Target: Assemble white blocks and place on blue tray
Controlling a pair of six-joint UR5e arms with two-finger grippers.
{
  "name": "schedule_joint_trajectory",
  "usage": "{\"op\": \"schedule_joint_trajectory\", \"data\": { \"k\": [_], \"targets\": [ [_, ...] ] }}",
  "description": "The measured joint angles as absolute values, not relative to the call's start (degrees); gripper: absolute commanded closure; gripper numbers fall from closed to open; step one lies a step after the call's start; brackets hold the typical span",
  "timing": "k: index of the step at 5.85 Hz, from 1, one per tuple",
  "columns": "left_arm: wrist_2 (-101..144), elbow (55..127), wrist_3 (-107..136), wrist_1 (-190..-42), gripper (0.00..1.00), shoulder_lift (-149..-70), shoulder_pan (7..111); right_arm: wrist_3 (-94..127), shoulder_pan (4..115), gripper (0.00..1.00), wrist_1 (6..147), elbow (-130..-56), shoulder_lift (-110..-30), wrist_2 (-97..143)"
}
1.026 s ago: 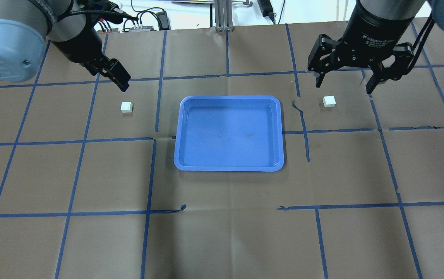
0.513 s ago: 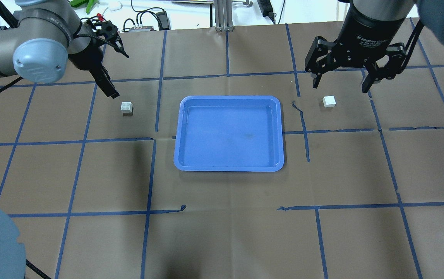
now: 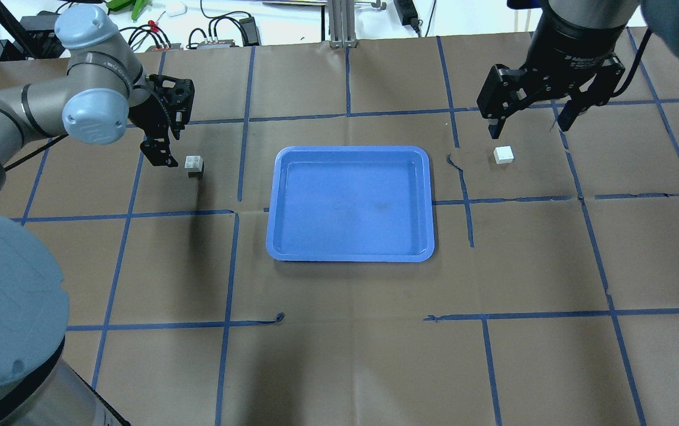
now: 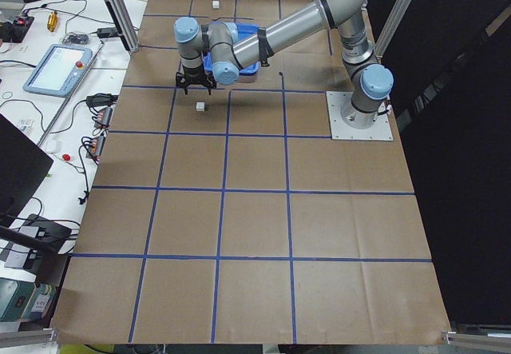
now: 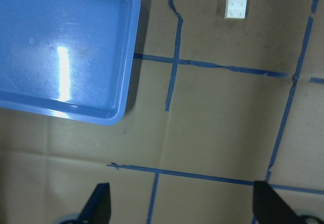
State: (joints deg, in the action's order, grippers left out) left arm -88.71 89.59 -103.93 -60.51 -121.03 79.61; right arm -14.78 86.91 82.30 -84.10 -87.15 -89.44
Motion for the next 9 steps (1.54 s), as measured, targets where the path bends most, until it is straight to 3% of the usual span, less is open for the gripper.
{"op": "schedule_joint_trajectory", "data": {
  "k": [2,3,5,6,9],
  "targets": [
    [-88.48,90.88,-105.70,-59.36,0.04,-123.83,79.55,-45.40,78.33,0.00,84.63,-83.89,-86.39,-88.98],
    [-88.44,91.70,-105.71,-58.06,0.18,-124.38,79.54,-59.76,76.10,0.00,86.53,-83.75,-85.53,-88.90],
    [-88.39,91.71,-105.65,-56.86,0.89,-125.07,79.54,-85.03,74.18,0.00,90.15,-83.06,-82.04,-84.62],
    [-88.35,91.39,-105.62,-56.68,1.00,-125.06,79.54,-95.26,73.33,0.00,91.04,-82.36,-79.50,-80.49],
    [-88.35,90.66,-102.65,-57.05,1.00,-122.23,80.00,-117.14,71.19,0.00,91.51,-81.75,-71.44,-73.59]
  ]
}}
